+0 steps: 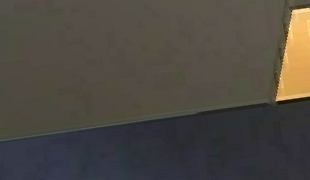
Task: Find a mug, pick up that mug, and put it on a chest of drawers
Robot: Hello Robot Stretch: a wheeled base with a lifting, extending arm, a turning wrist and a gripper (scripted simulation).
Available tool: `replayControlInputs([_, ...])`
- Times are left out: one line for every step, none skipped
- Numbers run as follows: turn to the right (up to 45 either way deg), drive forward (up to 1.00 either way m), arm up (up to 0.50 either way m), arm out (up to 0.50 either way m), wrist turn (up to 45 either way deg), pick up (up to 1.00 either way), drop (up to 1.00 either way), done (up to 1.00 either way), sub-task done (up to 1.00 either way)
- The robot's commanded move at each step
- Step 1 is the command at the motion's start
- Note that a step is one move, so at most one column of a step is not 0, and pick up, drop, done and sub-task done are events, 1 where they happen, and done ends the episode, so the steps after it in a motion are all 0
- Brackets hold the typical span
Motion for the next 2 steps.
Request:
replayControlInputs([-45.0, 0.00, 0.00, 0.00, 0.0, 0.00, 0.00, 0.00, 0.00])
replayControlInputs([-45.0, 0.00, 0.00, 0.00, 0.0, 0.00, 0.00, 0.00, 0.00])
